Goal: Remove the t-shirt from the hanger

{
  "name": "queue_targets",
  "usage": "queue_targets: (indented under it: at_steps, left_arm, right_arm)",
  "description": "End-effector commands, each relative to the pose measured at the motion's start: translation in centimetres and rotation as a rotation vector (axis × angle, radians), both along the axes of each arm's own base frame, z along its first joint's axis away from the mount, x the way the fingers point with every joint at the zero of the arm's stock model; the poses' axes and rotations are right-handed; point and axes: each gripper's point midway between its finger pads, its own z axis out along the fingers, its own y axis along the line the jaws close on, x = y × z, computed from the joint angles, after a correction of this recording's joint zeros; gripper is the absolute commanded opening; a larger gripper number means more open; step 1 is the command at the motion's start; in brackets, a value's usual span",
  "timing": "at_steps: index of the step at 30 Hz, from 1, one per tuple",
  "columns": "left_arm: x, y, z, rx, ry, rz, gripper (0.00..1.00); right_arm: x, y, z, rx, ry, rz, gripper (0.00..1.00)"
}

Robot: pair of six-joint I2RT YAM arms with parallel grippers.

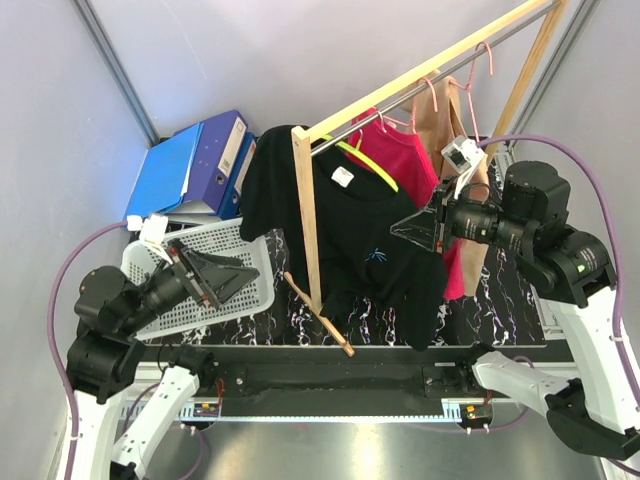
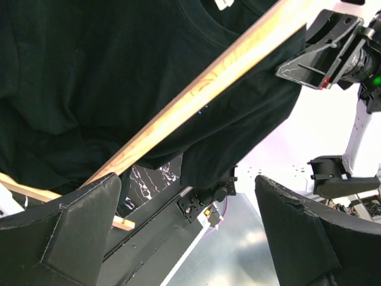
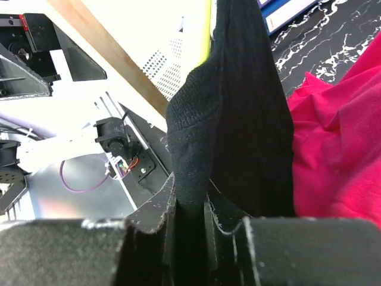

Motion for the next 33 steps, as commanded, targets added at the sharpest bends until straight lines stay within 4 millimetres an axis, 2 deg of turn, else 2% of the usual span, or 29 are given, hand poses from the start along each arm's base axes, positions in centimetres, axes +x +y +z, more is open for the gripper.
queue_targets:
  at_steps: [1,7,11,14,15,16,18,22,24,30,32,33]
  left_arm:
    - [1.2,-0.2,2.2,-0.028,-0.052,0.014,0.97]
    - [2.7,-1.4,2.2,0.008,-0.014,-0.043,0.95]
    - [3.7,-1.0,2.2,0.014,-0.012,0.002,0.93]
    - [4.3,-0.2,2.5,-0.004,-0.023,0.079,0.93]
    - [3.9,0.2,2.8,-0.029,-0.035,0.100,0.93]
    - [4.4,0.4,2.0,-0.038,-0.019,0.128,0.93]
    - [4.3,0.4,2.5,-0.081,-0.049,0.127,0.92]
    - [3.9,-0.3,2.3,-0.080,-0.035,0.078,0.91]
    - [3.9,-0.4,2.6,-0.081,-0.039,0.069,0.90]
    - [4.4,-0.5,5.5,-0.062,-0.104,0.066,0.90]
    - [5.0,-0.6,6.2,-0.065,-0.110,0.073,0.88]
    - [5.0,-0.7,6.5,-0.068,-0.117,0.065,0.88]
  right_arm:
    - [1.6,0.1,3.4,0.060,-0.092,-0.058,0.00]
    - [4.2,0.4,4.0,0.009,-0.083,-0.105,0.00]
    - [5.1,0.7,4.8,0.025,-0.090,-0.122,0.00]
    - [4.9,1.0,5.9,0.060,-0.103,-0.110,0.00]
    - [4.9,1.0,6.5,0.074,-0.114,-0.111,0.00]
    - [4.6,1.0,6.8,0.084,-0.118,-0.103,0.00]
    - [4.1,0.9,7.3,0.095,-0.127,-0.098,0.00]
    - [2.5,0.4,8.1,0.117,-0.136,-0.088,0.00]
    - [2.4,0.4,7.8,0.113,-0.113,-0.084,0.00]
    - [2.9,1.5,7.2,0.109,-0.069,-0.038,0.00]
    - [2.9,1.9,6.6,0.098,-0.054,-0.018,0.00]
    - [3.3,2.1,5.7,0.081,-0.041,-0.013,0.00]
